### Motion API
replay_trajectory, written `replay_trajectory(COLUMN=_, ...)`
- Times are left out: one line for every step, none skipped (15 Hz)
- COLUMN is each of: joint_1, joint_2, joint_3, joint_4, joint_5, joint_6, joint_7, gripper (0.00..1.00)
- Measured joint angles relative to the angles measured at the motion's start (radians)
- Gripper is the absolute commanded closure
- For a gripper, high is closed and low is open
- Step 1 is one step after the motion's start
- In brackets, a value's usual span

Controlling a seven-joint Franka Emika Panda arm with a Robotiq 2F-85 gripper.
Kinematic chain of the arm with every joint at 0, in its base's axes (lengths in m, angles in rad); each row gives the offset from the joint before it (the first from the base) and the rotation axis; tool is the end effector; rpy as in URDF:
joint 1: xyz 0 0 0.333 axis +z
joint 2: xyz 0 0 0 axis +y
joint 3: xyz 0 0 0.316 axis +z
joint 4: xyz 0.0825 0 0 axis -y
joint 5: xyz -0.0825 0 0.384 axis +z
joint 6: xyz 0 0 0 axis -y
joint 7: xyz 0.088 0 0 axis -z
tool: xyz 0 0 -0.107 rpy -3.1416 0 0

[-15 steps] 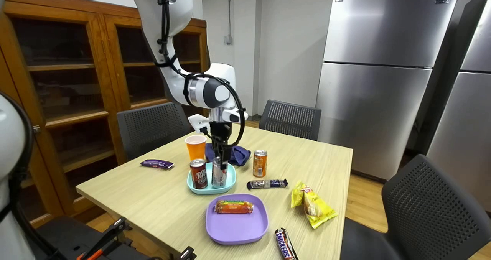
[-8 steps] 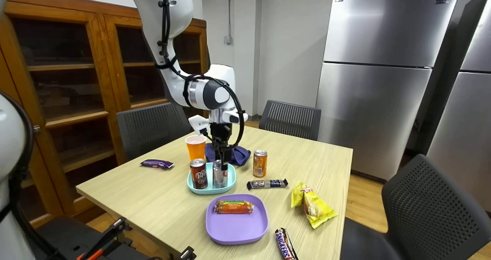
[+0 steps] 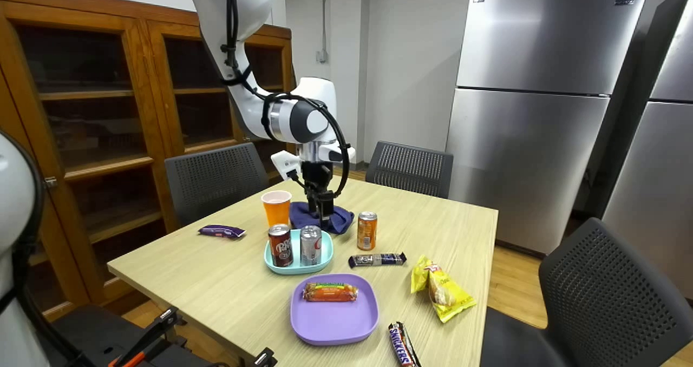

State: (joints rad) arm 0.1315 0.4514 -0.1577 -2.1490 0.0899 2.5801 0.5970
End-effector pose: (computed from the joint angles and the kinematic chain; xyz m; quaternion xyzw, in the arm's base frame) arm 0.5669 -0.0175 0.1891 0.9419 -0.3356 -0.0030 0.0120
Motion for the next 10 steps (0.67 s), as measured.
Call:
replay_trajectory(joint_1=-0.002, joint_2=-0.007, joint_3=-0.008, joint_4=0.001, joint_5=0.0, joint_6=0.0, joint_7=0.0, gripper=0.0)
replay_trajectory(joint_1=-0.005, joint_2=-0.01, joint_3=-0.016, joint_4=0.005, joint_5=0.0, joint_6=0.0, joint_7=0.001, gripper=0.0)
replay_trajectory(joint_1=-0.009, joint_2=-0.012, joint_3=-0.025, joint_4=0.01, joint_5=0.0, joint_6=0.0, joint_7=0.002, gripper=0.0)
replay_trajectory(joint_1=-0.014, joint_2=-0.012, joint_3=-0.033, joint_4=0.017, joint_5=0.0, joint_6=0.0, joint_7=0.003, gripper=0.0)
replay_trajectory(joint_1=-0.019, joint_2=-0.012, joint_3=-0.041, joint_4=0.024, joint_5=0.0, joint_6=-0.001, joint_7=0.004, gripper=0.0)
replay_trajectory(joint_1=-0.026, joint_2=-0.011, joint_3=-0.047, joint_4=0.031, joint_5=0.0, joint_6=-0.001, joint_7=0.006, gripper=0.0)
replay_trajectory(joint_1=-0.031, joint_2=-0.009, joint_3=-0.053, joint_4=0.04, joint_5=0.0, joint_6=-0.001, joint_7=0.011, gripper=0.0)
replay_trajectory(joint_1=-0.036, joint_2=-0.004, joint_3=-0.06, joint_4=0.052, joint_5=0.0, joint_6=-0.001, joint_7=0.017, gripper=0.0)
replay_trajectory(joint_1=-0.039, joint_2=0.004, joint_3=-0.065, joint_4=0.066, joint_5=0.0, joint_6=-0.001, joint_7=0.024, gripper=0.0)
replay_trajectory(joint_1=-0.043, joint_2=0.016, joint_3=-0.069, joint_4=0.083, joint_5=0.0, joint_6=-0.001, joint_7=0.029, gripper=0.0)
